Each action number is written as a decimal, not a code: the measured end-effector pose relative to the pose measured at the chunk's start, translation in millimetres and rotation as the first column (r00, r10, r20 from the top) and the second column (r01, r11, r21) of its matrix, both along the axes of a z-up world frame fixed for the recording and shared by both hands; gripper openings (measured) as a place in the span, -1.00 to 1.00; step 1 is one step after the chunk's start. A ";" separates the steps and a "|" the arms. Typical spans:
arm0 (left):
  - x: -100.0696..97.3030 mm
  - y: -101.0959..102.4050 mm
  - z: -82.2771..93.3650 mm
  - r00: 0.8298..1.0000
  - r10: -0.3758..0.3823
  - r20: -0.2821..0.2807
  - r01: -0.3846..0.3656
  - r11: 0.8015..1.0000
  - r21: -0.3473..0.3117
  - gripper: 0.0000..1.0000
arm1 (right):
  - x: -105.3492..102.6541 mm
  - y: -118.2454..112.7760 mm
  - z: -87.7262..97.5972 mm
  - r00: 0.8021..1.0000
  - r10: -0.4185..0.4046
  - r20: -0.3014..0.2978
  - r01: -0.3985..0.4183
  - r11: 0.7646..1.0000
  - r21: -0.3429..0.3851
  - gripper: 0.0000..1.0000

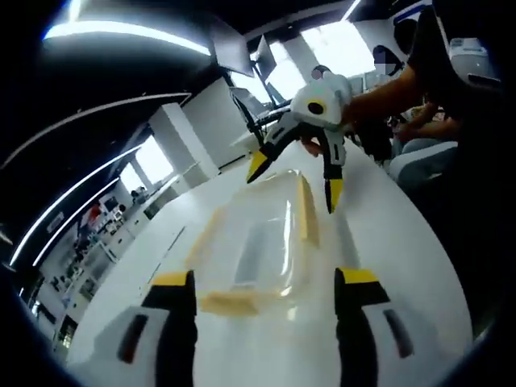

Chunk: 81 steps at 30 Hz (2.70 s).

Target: Snap each plastic latch of the storage box into its locked position after aligning the lid with the box until every specified latch is closed and the lid sits flush.

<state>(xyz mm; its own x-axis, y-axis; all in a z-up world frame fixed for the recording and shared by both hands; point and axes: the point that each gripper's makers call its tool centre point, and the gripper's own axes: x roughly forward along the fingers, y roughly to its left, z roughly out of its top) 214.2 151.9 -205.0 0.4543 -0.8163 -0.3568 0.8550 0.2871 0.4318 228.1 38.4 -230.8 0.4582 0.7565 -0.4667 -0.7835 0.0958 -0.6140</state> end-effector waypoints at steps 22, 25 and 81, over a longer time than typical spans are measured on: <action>-5.5 -12.5 -16.9 0.999 -0.001 0.036 -0.001 0.999 0.054 0.22 | -7.5 9.2 -5.4 0.999 -0.002 -0.041 0.003 1.000 0.008 0.50; -7.9 -14.7 -18.8 1.000 -0.005 0.004 0.004 0.999 0.040 0.35 | -6.0 8.9 -4.7 0.999 0.009 -0.047 -0.007 0.999 0.032 0.50; 3.0 -30.0 -33.7 0.973 -0.062 0.223 -0.016 0.943 0.332 0.43 | 9.6 -22.0 -7.8 0.950 -0.236 -0.202 0.287 0.916 0.280 0.37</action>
<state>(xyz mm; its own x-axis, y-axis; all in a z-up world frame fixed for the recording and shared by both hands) 217.2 121.9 -238.7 0.5371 -0.6815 -0.4970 0.7277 0.0765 0.6816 237.7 16.4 -238.6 0.5973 0.7359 -0.3189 -0.7902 0.4719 -0.3911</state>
